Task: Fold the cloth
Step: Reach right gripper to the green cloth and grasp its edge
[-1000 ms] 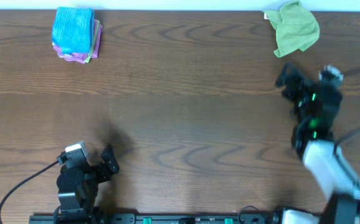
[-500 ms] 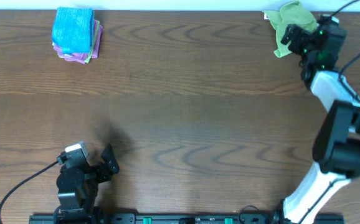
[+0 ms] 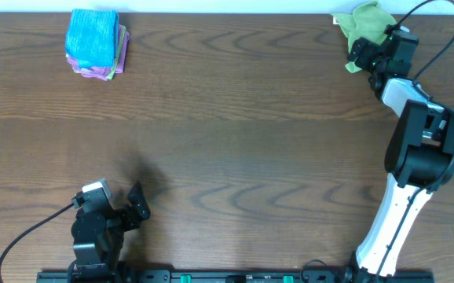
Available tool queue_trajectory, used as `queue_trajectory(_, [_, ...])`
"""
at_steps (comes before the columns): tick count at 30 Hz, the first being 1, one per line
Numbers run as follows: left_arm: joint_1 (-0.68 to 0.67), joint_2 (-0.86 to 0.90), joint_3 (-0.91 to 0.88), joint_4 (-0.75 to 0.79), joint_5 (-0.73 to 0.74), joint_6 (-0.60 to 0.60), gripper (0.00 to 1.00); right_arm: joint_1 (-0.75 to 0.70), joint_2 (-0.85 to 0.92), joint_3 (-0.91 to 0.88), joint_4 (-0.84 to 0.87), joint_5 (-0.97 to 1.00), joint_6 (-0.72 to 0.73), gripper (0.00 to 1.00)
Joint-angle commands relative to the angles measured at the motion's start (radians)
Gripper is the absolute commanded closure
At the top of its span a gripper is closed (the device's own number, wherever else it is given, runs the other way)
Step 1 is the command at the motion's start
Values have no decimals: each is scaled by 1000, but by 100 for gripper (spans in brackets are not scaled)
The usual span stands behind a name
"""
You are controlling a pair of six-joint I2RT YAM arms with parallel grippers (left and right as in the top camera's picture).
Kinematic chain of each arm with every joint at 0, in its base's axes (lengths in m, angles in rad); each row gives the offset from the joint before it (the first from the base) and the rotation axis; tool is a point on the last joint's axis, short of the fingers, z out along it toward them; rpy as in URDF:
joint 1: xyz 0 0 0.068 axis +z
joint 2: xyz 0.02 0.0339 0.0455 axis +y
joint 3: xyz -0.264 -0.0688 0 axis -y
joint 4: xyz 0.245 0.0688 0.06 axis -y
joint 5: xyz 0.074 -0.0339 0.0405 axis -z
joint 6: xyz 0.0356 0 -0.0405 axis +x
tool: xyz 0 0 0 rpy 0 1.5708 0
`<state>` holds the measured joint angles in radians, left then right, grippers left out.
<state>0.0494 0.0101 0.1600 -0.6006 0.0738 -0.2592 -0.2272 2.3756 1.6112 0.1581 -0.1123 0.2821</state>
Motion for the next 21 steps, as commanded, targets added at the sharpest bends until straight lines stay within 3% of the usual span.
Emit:
queue_trajectory(1, [-4, -6, -6, 3, -11, -3, 5, -9, 23, 25, 2, 19, -14, 29])
queue_trajectory(4, [-4, -6, -6, 3, -11, -3, 5, -9, 32, 25, 2, 19, -14, 62])
queue_trajectory(5, [-4, -6, -6, 3, -11, -3, 4, -9, 33, 25, 1, 19, -14, 80])
queue_trajectory(7, [-4, -6, -6, 3, -11, -3, 5, -9, 33, 25, 8, 19, -14, 97])
queue_trajectory(10, [-4, -6, -6, 3, -11, -3, 5, -8, 31, 33, 6, -1, -14, 99])
queue_trajectory(14, [-4, -6, -6, 3, -11, -3, 5, -5, -9, 49, -6, -173, -14, 99])
queue_trajectory(21, [-4, -6, -6, 3, -11, -3, 5, 58, -207, 51, -108, -304, -70, 99])
